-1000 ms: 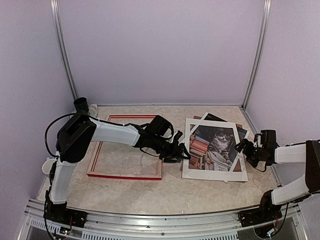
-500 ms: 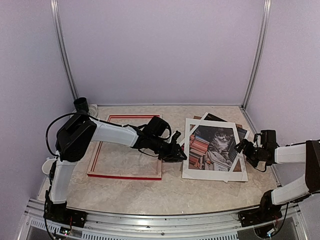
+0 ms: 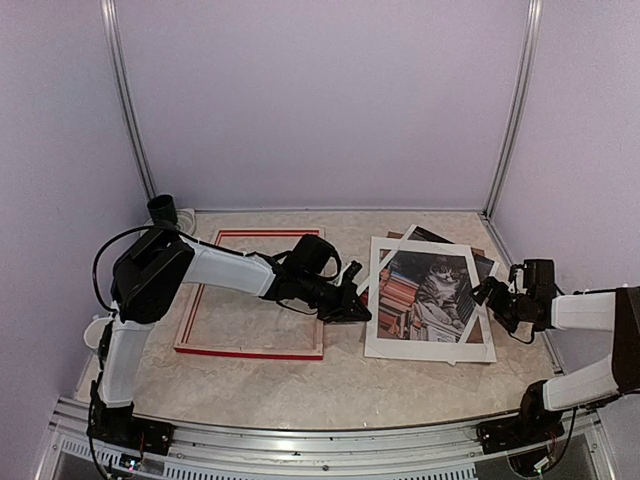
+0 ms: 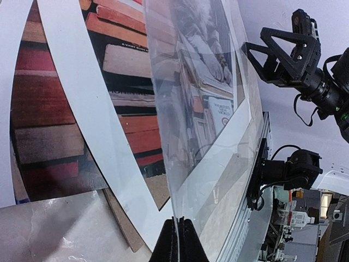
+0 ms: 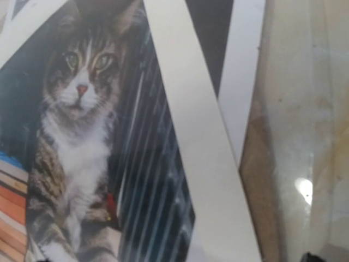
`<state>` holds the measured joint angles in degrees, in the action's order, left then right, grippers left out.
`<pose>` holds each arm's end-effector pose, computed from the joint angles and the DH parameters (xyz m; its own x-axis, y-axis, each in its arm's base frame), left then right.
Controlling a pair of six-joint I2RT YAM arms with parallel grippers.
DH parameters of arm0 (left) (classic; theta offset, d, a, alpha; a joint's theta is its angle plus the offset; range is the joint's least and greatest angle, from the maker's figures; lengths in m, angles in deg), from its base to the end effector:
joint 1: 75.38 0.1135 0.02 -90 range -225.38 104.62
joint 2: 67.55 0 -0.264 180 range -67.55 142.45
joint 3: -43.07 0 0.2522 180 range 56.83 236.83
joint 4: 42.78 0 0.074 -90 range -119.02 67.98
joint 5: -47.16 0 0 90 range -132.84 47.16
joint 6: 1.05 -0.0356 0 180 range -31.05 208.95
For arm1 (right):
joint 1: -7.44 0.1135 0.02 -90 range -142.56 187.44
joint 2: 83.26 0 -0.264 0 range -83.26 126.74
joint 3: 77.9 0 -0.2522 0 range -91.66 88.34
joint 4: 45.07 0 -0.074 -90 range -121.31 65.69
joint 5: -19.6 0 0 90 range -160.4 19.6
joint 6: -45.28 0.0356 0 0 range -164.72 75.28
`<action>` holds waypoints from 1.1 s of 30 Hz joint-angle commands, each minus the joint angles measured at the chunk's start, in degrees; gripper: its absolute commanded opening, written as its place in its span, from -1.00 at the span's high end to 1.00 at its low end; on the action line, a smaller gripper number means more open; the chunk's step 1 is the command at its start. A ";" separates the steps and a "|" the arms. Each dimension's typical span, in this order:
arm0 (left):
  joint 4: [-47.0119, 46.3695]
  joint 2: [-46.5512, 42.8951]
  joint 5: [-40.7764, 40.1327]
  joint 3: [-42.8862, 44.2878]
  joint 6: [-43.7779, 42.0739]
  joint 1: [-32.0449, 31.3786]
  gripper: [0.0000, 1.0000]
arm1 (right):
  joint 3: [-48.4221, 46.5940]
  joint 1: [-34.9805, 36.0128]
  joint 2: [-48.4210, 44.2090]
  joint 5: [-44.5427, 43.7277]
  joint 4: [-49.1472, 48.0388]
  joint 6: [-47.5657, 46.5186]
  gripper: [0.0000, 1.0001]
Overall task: Put the photo into the frame
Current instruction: Pick up the glass panel from the mat board.
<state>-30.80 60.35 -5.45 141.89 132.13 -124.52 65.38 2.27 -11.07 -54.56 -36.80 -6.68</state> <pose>0.2975 -0.3769 0.1321 -0.9295 0.2435 -0.2769 0.3626 0.4665 -0.8068 0.2228 -0.0104 0.1437 -0.6099 0.6504 -0.4527 0.3379 0.7302 0.5938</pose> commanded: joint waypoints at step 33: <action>-11.72 -27.03 -11.37 -30.80 2.46 7.80 1.00 | -6.47 8.14 -7.58 -0.94 2.75 -3.13 -0.98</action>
<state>-39.56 37.03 -14.37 113.52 134.01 -117.92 62.14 5.58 -20.01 -53.49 -32.08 -9.35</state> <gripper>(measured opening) 0.007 0.992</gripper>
